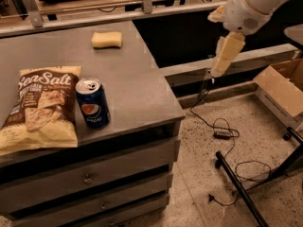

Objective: Move sponge near pepsi can

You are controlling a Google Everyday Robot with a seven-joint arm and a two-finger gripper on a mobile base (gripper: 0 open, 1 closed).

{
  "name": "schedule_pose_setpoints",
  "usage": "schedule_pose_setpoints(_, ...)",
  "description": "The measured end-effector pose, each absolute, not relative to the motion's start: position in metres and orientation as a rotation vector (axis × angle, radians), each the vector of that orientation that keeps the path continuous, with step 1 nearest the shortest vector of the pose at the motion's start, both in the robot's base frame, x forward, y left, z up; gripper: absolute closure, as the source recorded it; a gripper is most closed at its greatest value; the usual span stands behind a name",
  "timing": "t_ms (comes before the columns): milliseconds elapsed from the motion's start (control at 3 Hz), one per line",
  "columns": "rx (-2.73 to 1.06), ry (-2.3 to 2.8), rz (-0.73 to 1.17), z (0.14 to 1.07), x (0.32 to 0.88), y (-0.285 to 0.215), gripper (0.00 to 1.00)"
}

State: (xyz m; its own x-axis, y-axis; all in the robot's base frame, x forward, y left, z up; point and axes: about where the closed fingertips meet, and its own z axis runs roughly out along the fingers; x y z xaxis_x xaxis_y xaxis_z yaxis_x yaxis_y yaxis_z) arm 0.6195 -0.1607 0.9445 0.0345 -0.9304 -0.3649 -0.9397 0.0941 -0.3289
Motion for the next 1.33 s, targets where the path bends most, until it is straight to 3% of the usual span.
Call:
schedule_pose_setpoints(333, -1.909, 1.788, 0.208, 0.891, 0.712, -0.057, 0.00)
schedule_pose_setpoints(667, -1.905, 1.804, 0.216, 0.888, 0.716, -0.055, 0.00)
schedule_pose_setpoints(1333, -1.803, 1.769, 0.276, 0.883, 0.773, -0.010, 0.00)
